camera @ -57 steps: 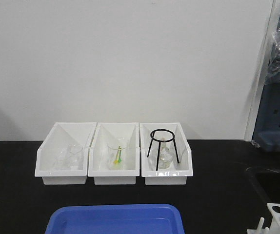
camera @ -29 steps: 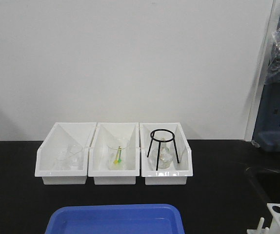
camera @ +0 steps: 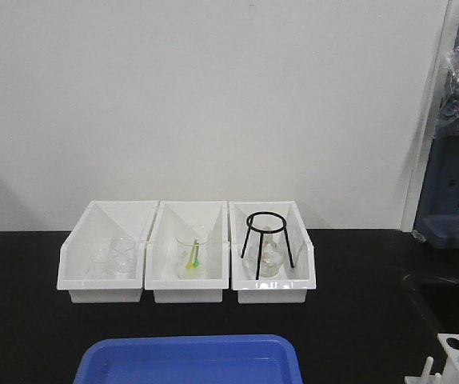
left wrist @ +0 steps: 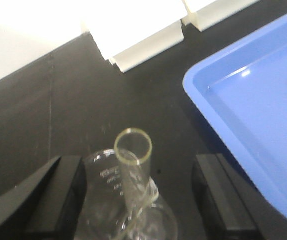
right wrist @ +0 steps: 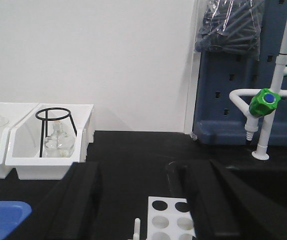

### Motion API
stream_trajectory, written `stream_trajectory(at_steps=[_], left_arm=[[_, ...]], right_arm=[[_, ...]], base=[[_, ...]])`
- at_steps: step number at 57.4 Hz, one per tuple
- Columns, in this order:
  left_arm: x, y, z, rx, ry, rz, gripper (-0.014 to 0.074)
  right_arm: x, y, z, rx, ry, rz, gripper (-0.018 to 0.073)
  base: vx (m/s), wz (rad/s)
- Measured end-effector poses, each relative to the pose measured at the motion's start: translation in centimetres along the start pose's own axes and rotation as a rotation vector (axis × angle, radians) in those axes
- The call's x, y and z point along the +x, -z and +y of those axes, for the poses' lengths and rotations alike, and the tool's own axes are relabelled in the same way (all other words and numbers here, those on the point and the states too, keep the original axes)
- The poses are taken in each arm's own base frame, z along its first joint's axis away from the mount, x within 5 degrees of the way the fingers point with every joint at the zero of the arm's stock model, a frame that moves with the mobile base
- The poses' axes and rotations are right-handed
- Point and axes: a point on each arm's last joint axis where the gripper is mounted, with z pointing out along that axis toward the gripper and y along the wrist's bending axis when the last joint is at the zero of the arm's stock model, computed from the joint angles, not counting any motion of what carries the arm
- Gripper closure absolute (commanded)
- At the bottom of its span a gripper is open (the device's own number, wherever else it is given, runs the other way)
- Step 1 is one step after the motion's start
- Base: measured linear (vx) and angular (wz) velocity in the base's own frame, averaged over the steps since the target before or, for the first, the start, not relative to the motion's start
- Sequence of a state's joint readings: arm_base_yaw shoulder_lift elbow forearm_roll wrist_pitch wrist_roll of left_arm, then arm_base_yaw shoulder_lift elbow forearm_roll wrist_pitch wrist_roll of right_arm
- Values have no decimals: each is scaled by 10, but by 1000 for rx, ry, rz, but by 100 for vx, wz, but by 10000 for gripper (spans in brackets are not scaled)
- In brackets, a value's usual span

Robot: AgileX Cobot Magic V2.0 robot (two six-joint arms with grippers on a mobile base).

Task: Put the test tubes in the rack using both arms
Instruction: 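Lift the test tube with the left gripper toward the right gripper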

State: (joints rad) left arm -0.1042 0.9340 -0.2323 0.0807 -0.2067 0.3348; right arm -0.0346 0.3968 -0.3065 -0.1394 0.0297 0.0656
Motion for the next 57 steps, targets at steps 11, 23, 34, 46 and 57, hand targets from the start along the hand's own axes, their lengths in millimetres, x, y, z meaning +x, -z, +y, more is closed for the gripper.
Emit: stream_trajectory(at_steps=[11, 23, 34, 46, 57], left_arm=[[2, -16, 0, -14, 47, -20, 25], [8, -31, -1, -20, 78, -5, 25], [9, -34, -2, -19, 78, -4, 56], [7, -34, 1, -45, 111, -23, 204], [8, -34, 2, -61, 147, -16, 395]], right_arm=[[0, 0, 0, 0, 0, 0, 111], [0, 0, 0, 0, 1, -1, 111], [0, 0, 0, 0, 1, -1, 111], [0, 0, 0, 0, 1, -1, 111], [0, 0, 0, 0, 1, -1, 111]], base=[[0, 0], [0, 0], [0, 0], [0, 0], [0, 0]])
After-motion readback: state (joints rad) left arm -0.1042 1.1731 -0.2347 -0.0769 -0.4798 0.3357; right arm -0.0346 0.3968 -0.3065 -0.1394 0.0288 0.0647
